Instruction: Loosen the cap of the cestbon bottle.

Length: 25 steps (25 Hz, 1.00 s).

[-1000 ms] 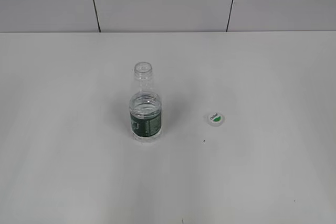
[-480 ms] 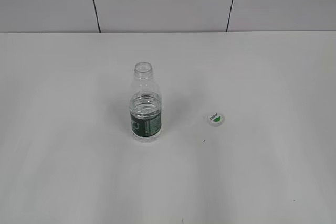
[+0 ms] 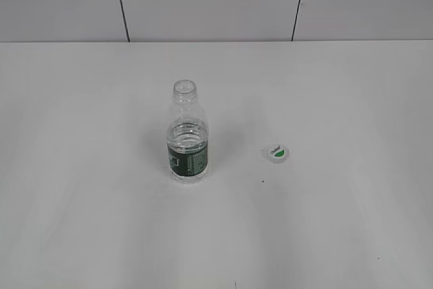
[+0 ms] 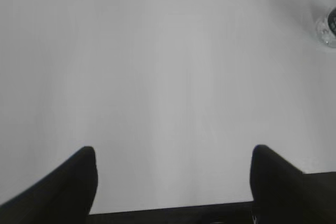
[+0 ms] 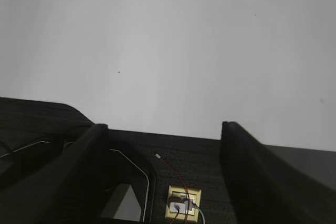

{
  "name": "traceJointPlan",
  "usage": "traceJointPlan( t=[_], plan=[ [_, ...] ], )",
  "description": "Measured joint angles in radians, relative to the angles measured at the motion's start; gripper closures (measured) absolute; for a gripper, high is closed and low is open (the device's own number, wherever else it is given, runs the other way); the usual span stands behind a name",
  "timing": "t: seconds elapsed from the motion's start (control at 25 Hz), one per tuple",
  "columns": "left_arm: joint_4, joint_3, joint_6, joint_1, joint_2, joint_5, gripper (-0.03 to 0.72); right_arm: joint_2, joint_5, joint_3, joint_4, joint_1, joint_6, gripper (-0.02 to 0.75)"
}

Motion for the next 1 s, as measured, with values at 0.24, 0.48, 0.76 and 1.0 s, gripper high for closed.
traceJointPlan(
  t=[0.24, 0.48, 0.76, 1.0],
  plan=[
    [0.001, 0.0, 0.002, 0.0, -0.135, 0.0, 0.151, -0.144, 0.017, 0.013, -0.018, 0.0, -0.001, 0.232],
    [0.002, 0.0, 0.002, 0.0, -0.214, 0.001, 0.151, -0.306, 0.02, 0.014, -0.026, 0.0, -0.003, 0.232],
    [0.002, 0.0, 0.004, 0.0, -0.266, 0.002, 0.152, -0.511, 0.023, 0.018, -0.026, 0.0, -0.003, 0.232],
    [0.002, 0.0, 0.011, 0.0, -0.348, 0.001, 0.153, -0.547, 0.024, 0.019, -0.026, 0.0, -0.003, 0.232]
  ],
)
